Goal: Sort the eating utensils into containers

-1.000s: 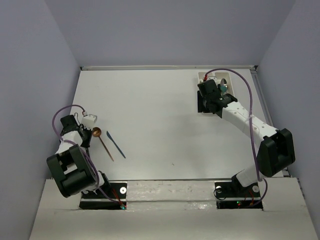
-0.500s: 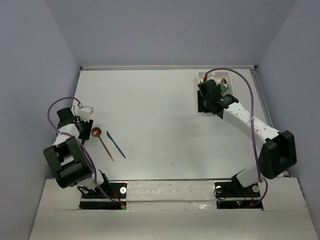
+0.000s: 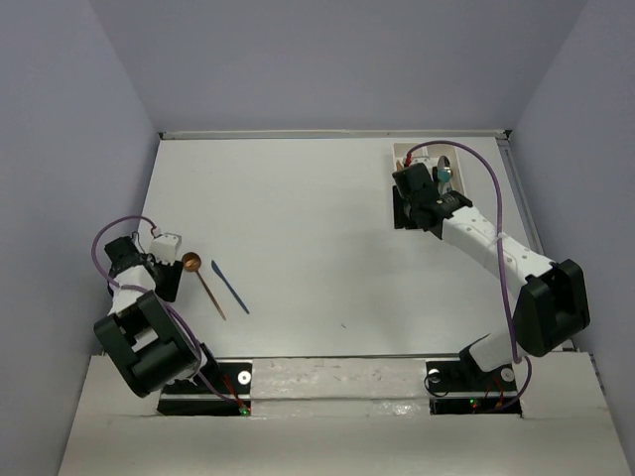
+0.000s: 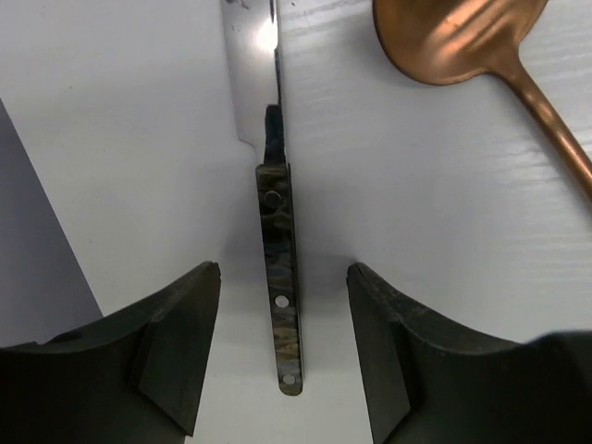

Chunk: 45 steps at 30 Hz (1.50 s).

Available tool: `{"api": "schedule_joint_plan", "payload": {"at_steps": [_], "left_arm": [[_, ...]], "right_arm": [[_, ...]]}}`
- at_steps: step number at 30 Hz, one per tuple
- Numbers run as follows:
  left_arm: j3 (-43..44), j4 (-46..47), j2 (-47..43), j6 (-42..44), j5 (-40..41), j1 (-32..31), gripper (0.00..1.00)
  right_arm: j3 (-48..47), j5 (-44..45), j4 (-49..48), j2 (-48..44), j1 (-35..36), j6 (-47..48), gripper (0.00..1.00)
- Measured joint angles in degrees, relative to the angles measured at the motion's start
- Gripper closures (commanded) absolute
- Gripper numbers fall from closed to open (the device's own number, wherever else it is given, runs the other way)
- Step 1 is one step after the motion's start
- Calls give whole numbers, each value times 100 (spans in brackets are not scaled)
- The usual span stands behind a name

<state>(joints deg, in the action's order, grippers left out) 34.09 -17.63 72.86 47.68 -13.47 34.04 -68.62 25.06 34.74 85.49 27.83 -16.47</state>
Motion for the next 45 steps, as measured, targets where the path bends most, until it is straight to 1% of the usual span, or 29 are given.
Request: {"api": "schedule_joint_plan", "payload": {"at_steps": [3,5,6,7,9,10,11,12,14,16,17,18,22,29,36,41,45], "left_arm": [[35,48,116,101,-120,212,33],[35,46,118,166,-157,267,37],[35,42,120,203,-164,284,40],[35,24,122,245,-186,291,47],[39,-20,144,334,-243,313,54],[55,-42,168,385,-271,332,60],[76,-70,205,437,-304,363,63],[107,-111,247,501,-345,391,69],[199,-195,361,603,-396,457,74],[308,-269,483,693,-413,507,85],[376,-313,564,728,-417,522,96],[426,-343,612,734,-413,531,100],[629,-444,817,774,-411,553,100],[638,-463,745,688,-568,627,100],[636,-450,155,409,-922,656,100],[605,-409,59,262,-1075,656,100],[605,-450,-170,168,-1432,656,100]], "right_arm": [[11,2,4,0,0,0,46],[11,2,4,0,0,0,46],[11,2,4,0,0,0,46],[11,2,2,0,0,0,46],[11,2,4,0,0,0,46],[11,2,4,0,0,0,46],[11,2,4,0,0,0,46],[11,4,2,0,0,0,46],[11,4,4,0,0,2,46],[11,7,4,0,0,2,46],[11,7,4,0,0,2,46],[11,7,4,0,0,4,46],[11,7,2,0,0,13,46],[87,-44,-20,-103,0,20,46],[319,-516,-247,-553,0,20,46],[387,-809,-428,-737,0,0,46],[446,-1231,-715,-776,0,-127,46]]}}
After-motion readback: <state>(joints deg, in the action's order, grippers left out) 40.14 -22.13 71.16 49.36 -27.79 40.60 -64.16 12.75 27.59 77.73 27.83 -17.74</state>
